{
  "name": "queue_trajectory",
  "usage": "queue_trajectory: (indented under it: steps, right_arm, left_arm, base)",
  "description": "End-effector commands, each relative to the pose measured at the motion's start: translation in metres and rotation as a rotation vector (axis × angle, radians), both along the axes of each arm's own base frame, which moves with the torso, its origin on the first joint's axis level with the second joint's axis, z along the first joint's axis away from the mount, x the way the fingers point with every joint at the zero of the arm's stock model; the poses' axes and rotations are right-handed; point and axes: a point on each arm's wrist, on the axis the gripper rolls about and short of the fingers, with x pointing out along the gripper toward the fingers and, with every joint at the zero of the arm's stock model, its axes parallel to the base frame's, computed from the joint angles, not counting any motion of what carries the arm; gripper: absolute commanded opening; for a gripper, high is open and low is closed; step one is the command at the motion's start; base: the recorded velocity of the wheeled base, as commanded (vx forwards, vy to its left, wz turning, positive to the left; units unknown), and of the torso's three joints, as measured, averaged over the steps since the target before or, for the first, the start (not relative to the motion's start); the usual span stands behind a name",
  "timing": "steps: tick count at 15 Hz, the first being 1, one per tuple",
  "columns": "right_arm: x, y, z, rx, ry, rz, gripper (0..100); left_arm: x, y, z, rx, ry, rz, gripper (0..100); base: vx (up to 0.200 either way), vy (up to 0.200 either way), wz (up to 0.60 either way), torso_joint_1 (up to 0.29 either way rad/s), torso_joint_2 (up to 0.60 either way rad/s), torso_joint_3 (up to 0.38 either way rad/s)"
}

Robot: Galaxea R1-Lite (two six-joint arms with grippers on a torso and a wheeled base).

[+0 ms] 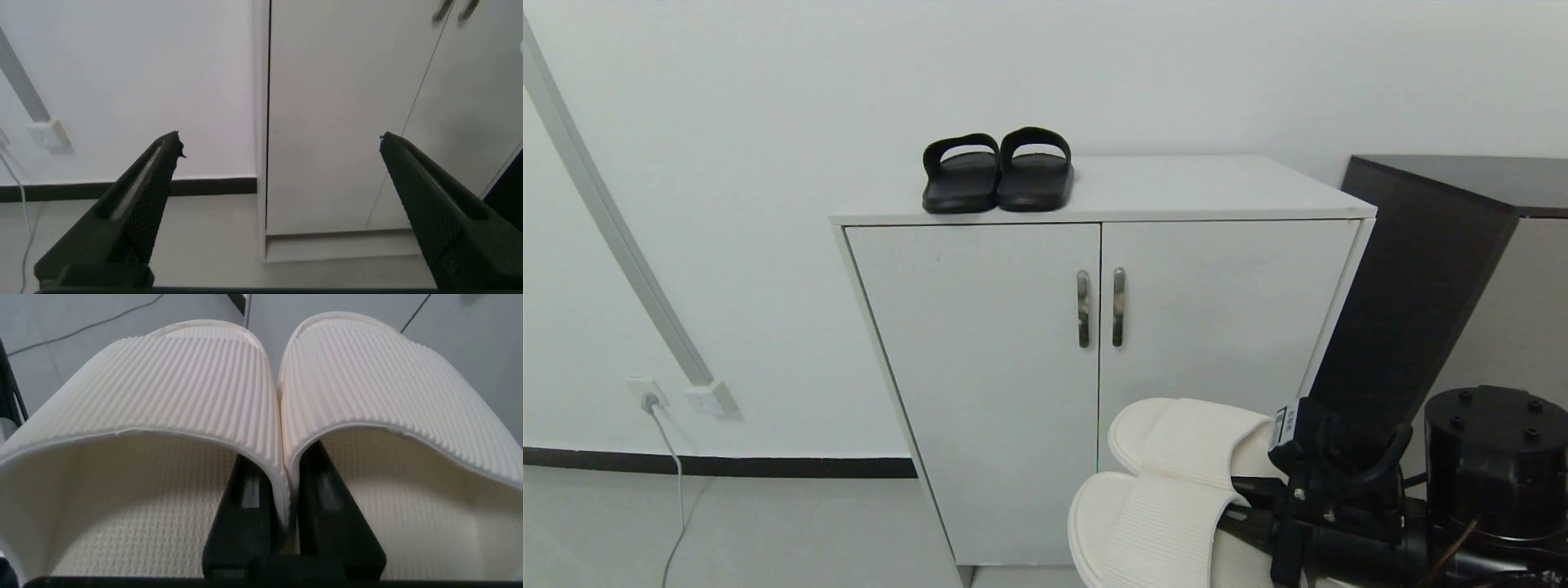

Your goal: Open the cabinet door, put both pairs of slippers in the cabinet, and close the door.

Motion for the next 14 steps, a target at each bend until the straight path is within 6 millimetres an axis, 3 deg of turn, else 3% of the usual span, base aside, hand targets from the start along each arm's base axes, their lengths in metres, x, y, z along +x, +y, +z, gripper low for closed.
queue_trajectory:
  steps: [1, 5, 14]
  right_arm:
    - [-0.0007, -0.0005, 0.0009, 0.003, -0.003, 0.002, 0]
    - [-0.0019, -0.0011, -0.0009, -0.002, 0.001, 0.005, 0]
    - [-0.0040, -0.0027, -0.0027, 0.006, -0.005, 0.005, 0]
  left_arm:
    - [0.0000, 0.0000, 0.0004, 0.000, 0.000, 0.000, 100]
    - [0.0000, -0.0001, 0.0003, 0.002, 0.001, -0.003, 100]
    - [0.0015, -0.0001, 0.0044, 0.003, 0.015, -0.005, 100]
  base:
    - [0.000, 0.000, 0.00, -0.085, 0.44, 0.369]
    - [0.000, 0.000, 0.00, -0.038, 0.40, 0.352]
    - [0.000, 0.000, 0.00, 0.000, 0.00, 0.000]
